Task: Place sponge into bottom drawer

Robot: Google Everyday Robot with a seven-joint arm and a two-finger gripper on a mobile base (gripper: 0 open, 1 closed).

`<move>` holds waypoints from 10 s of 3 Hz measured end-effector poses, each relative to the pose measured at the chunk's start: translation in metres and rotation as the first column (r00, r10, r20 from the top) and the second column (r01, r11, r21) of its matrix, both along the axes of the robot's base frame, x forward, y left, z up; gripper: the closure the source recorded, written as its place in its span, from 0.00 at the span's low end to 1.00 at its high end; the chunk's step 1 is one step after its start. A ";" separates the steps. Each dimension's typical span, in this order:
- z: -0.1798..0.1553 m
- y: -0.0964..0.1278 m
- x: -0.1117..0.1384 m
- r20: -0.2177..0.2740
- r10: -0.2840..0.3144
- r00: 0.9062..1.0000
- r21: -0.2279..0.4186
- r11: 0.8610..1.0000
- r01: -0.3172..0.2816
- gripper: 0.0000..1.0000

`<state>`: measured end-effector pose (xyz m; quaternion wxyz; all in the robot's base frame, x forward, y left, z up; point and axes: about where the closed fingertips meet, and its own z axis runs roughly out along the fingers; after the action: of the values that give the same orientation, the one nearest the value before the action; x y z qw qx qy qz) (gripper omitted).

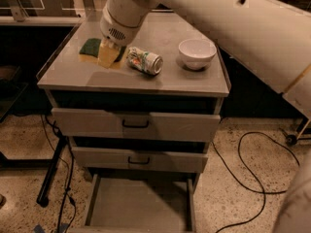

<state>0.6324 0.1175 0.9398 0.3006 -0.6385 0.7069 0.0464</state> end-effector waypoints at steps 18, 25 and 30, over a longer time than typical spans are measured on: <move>-0.464 0.004 -0.205 -0.659 -0.289 0.694 -0.131 0.953 0.272 1.00; -0.586 -0.032 -0.176 -0.682 -0.456 0.571 -0.056 0.811 0.582 1.00; -0.669 -0.019 -0.132 -0.672 -0.486 0.559 -0.021 0.767 0.642 1.00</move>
Offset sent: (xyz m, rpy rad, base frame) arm -0.0085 -0.0007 0.0047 -0.0403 -0.0283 0.0008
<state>0.5002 0.0990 0.2703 0.1088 -0.2813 0.9221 0.2426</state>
